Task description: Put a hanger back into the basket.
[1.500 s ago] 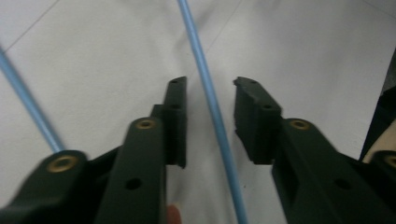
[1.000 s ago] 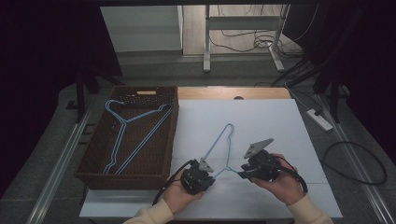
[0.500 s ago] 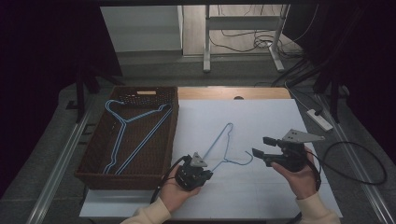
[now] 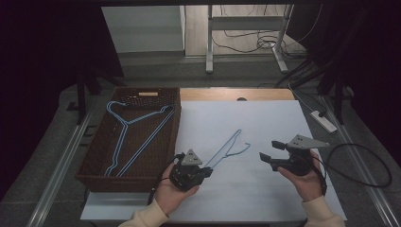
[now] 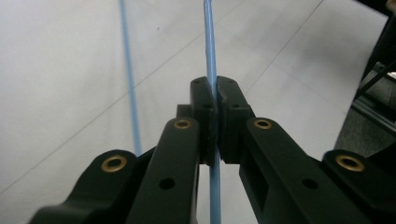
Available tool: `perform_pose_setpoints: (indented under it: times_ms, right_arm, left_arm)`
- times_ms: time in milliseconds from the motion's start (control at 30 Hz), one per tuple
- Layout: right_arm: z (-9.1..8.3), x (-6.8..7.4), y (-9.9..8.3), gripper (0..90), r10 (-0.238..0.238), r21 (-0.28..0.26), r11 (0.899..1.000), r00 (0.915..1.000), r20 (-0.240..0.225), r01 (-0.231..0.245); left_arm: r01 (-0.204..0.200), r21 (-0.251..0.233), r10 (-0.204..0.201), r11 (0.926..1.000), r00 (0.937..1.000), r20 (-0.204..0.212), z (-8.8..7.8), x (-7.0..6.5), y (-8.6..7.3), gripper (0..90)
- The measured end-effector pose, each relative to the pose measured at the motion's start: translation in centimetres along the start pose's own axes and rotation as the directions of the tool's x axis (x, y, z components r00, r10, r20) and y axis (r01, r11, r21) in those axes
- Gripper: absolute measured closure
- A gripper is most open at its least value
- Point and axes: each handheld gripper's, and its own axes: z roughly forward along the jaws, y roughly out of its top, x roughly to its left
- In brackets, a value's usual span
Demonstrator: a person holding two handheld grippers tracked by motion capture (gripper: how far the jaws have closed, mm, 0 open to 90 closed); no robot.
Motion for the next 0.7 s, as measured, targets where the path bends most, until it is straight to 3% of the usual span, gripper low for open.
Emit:
perform_pose_setpoints:
  times_ms: [233,500,700]
  right_arm:
    - [0.3,0.0,-0.4,28.1,-0.010,0.017,1.000,0.9999,0.005,0.010]
    - [0.7,0.6,-0.6,27.9,-0.055,0.032,0.998,0.9984,0.012,0.054]
    - [0.8,0.5,-0.7,27.0,-0.044,0.036,0.998,0.9990,0.008,0.044]
  left_arm:
    - [0.009,-0.027,-0.009,0.9996,0.9999,0.009,-1.7,0.2,0.7,87.0]
    - [0.004,-0.086,-0.003,0.9963,1.0000,0.007,-4.6,0.6,1.6,87.0]
    - [0.007,-0.117,-0.007,0.9931,1.0000,0.001,-6.3,1.2,1.9,87.0]
